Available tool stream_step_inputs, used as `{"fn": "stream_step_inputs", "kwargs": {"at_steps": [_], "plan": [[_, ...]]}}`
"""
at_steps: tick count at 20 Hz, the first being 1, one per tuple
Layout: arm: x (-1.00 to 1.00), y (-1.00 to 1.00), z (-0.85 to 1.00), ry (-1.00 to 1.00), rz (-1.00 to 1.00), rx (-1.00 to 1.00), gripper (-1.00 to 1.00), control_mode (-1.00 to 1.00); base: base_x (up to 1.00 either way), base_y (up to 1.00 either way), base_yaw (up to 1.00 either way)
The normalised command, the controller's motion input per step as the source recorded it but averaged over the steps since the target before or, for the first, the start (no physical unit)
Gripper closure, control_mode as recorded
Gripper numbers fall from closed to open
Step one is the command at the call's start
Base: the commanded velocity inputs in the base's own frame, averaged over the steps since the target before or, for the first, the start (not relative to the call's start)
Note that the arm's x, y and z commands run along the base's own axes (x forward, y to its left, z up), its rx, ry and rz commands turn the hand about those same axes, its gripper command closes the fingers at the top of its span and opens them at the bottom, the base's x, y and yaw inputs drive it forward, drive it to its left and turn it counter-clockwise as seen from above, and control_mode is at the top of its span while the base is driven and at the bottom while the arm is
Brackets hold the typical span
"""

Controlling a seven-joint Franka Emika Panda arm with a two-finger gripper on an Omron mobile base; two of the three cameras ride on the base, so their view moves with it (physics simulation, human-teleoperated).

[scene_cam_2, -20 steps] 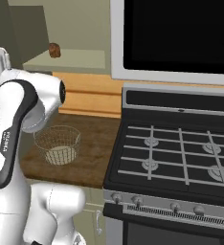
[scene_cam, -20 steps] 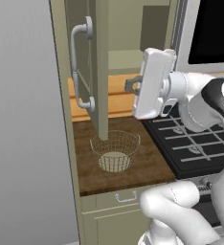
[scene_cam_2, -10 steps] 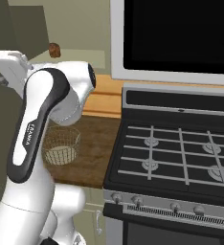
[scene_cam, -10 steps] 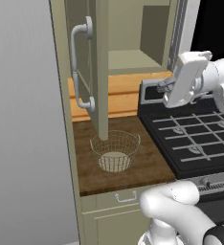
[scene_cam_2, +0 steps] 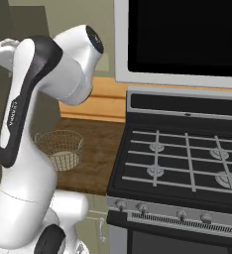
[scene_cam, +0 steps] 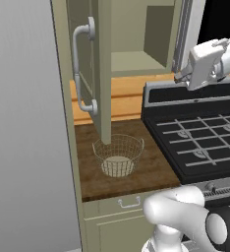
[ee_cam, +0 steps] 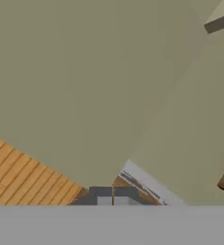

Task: Open the cabinet, pick up the bread from the cabinet and place it in the basket. Then move the basket to the dining counter.

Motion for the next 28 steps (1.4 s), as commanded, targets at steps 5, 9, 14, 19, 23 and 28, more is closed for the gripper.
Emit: {"fn": "stream_step_inputs", "kwargs": {"at_steps": [5, 9, 14, 19, 23, 28], "plan": [[0.35, 0.07, 0.00, -0.25, -0.43, -0.12, 1.00, -1.00, 0.00, 0.00, 0.00], [0.40, 0.40, -0.10, -0.27, -0.42, -0.06, -1.00, -1.00, 0.00, 0.00, 0.00], [0.63, 0.23, 0.05, -0.07, -0.21, -0.08, -1.00, -1.00, 0.00, 0.00, 0.00], [0.54, -0.11, 0.00, 0.03, 0.00, -0.01, -1.00, -1.00, 0.00, 0.00, 0.00], [0.45, 0.00, 0.00, 0.00, 0.00, -0.03, -1.00, -1.00, 0.00, 0.00, 0.00], [0.44, 0.02, 0.00, 0.01, 0.01, -0.12, -1.00, -1.00, 0.00, 0.00, 0.00]]}}
